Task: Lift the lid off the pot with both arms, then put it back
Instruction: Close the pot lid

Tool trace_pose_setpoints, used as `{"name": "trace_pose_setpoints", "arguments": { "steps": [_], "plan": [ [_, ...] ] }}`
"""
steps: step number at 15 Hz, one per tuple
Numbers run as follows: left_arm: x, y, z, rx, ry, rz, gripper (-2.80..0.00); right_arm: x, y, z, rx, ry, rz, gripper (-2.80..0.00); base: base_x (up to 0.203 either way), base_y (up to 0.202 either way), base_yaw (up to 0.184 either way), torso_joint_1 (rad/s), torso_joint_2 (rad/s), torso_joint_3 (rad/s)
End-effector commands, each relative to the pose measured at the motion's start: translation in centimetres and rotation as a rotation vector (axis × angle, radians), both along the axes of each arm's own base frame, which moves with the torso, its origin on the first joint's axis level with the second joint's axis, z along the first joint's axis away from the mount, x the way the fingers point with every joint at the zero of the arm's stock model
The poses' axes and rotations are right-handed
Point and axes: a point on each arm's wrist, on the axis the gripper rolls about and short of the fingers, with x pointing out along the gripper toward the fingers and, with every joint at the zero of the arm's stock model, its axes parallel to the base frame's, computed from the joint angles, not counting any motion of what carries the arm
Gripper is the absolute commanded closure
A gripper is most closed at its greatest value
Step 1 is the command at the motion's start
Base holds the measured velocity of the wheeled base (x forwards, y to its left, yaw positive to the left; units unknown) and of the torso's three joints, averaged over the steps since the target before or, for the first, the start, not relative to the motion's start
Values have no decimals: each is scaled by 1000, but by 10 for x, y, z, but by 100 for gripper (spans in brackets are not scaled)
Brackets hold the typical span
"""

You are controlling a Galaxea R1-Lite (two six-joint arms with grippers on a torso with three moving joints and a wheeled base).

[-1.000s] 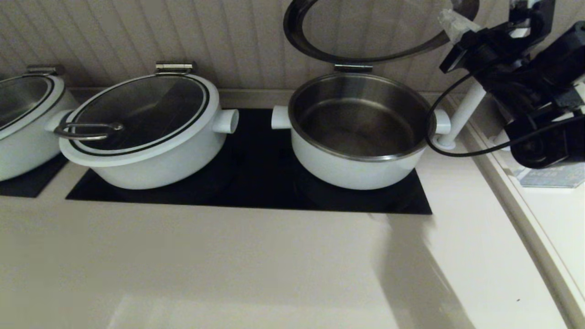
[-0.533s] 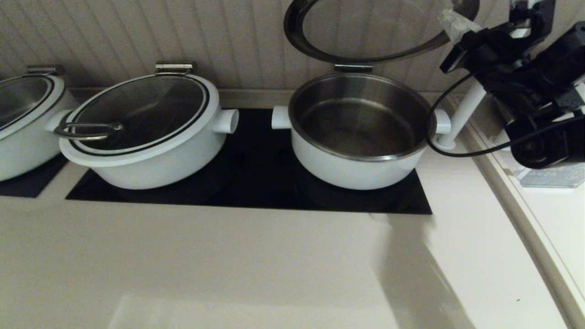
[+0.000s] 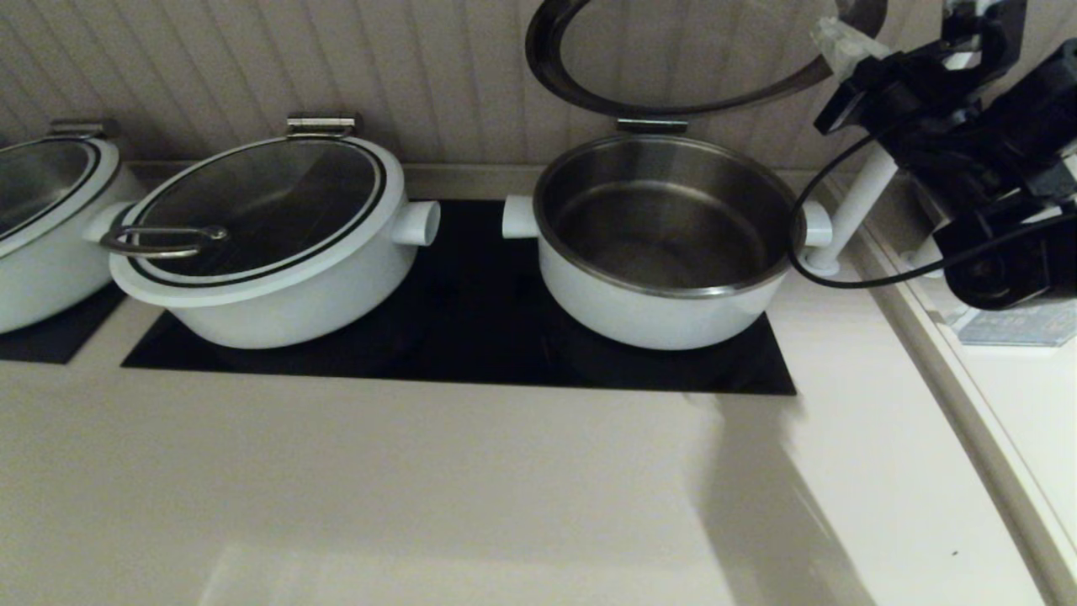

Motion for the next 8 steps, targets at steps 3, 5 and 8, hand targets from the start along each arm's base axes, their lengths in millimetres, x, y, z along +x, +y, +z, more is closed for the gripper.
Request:
{"name": "trace_pose_setpoints", "arguments": {
  "steps": [3,5,8],
  "plan": [
    [1,0,0,2,9,104,0,-3,0,4,-1,-15,1,0,0,0,0,0,0,0],
    [-1,0,0,-2,-11,196,0,-3,0,4,-1,-17,1,0,0,0,0,0,0,0],
    [-11,0,-1,-18,-134,231,0,-2,0,12,2,-37,1,0,0,0,0,0,0,0]
  ]
}}
